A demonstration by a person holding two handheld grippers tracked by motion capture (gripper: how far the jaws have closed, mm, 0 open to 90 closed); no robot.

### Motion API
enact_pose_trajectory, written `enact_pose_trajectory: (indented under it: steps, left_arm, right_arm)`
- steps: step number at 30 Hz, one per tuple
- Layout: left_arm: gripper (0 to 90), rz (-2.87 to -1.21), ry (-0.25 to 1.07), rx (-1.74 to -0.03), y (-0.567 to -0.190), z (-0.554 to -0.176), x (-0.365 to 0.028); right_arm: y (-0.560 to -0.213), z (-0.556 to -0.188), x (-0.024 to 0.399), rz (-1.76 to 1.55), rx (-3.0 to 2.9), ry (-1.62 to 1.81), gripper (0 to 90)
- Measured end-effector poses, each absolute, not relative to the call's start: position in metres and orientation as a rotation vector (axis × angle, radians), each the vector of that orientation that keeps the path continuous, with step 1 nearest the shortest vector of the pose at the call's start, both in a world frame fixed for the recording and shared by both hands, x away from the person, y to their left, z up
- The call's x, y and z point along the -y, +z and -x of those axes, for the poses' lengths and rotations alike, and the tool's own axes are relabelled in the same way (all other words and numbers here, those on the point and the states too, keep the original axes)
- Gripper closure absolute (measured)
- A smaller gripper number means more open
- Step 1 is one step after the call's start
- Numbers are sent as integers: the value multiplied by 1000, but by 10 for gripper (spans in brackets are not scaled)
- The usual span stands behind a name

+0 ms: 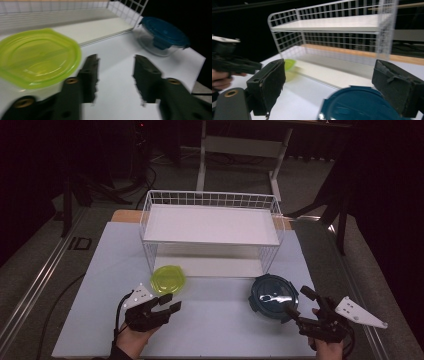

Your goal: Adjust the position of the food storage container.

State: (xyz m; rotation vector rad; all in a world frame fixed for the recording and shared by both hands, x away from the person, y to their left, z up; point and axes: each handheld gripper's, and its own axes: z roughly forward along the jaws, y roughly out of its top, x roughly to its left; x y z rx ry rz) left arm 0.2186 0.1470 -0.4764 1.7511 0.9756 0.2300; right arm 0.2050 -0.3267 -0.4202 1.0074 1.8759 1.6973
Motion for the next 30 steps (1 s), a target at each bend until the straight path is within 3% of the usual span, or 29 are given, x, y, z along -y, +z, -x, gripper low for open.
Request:
enact_pose_trajectory:
  steps: [7, 11, 14, 16, 21, 25, 30]
  left_arm:
    - [310, -1727, 222, -922, -476, -218, -140]
    - [156, -1696, 233, -892, -476, -218, -138]
    - [91, -1696, 244, -868, -475, -217, -138]
    - [5, -1697, 259, -861, -473, -216, -137]
    - [5, -1710, 250, -823, -476, -213, -133]
    - [4, -1722, 236, -805, -479, -213, -130]
    - [5, -1725, 240, -786, -479, -211, -129]
  right_arm:
    - [-432, -223, 349, -1035, -1967, 1569, 212]
    - [-444, -236, 361, -1076, -1968, 1518, 375]
    - [-453, -245, 368, -1088, -1971, 1477, 513]
    - [-459, -254, 373, -1121, -1979, 1459, 551]
    - [-475, -275, 382, -1181, -2003, 1396, 708]
    - [-485, -288, 386, -1210, -2024, 1323, 894]
    - [-497, -301, 386, -1246, -2067, 1275, 899]
